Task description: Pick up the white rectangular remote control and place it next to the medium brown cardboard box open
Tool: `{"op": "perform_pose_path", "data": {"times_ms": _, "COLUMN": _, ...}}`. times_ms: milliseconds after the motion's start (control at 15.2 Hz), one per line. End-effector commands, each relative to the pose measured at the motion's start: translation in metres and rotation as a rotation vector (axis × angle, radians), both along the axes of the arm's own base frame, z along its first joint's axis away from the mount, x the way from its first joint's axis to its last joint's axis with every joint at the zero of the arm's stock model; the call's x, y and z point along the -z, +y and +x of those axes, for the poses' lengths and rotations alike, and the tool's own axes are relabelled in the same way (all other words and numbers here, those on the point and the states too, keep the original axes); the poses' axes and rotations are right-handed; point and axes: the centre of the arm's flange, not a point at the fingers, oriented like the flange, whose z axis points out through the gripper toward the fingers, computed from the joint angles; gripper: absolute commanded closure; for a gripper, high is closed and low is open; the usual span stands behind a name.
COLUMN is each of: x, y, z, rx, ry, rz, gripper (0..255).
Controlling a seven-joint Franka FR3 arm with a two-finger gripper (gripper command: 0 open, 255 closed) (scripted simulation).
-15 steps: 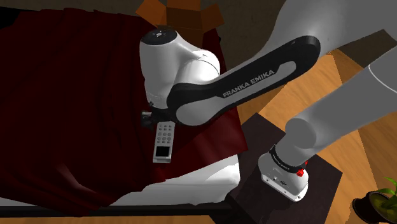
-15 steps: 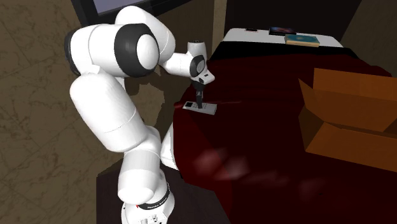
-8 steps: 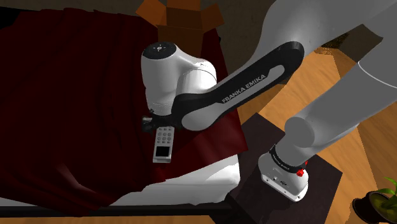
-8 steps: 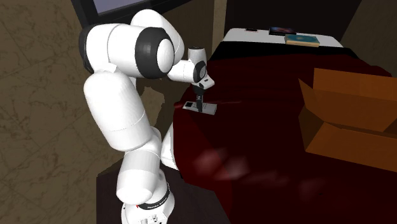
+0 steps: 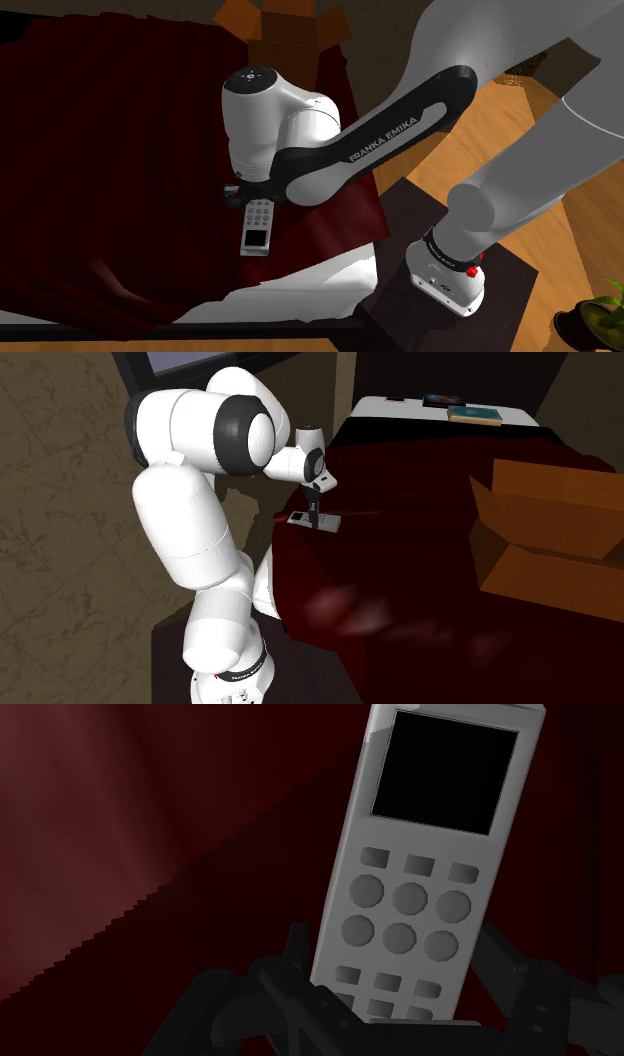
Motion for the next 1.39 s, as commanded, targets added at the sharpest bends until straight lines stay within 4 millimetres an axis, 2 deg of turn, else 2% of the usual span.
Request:
{"op": "perform_pose_path", "data": {"times_ms": 0, "x": 0.0, "y": 0.0, "z": 0.0, "rx": 0.0, "ry": 0.0, "rz": 0.0, "gripper": 255}}
{"op": "perform_pose_path", "data": {"times_ms": 396, "x": 0.0, "y": 0.0, "z": 0.0, "rx": 0.0, "ry": 0.0, "rz": 0.0, "gripper": 255}}
{"op": "perform_pose_path", "data": {"times_ms": 1320, "x": -0.074, "y": 0.0, "z": 0.0, "rx": 0.0, "ry": 0.0, "rz": 0.0, "gripper": 255}}
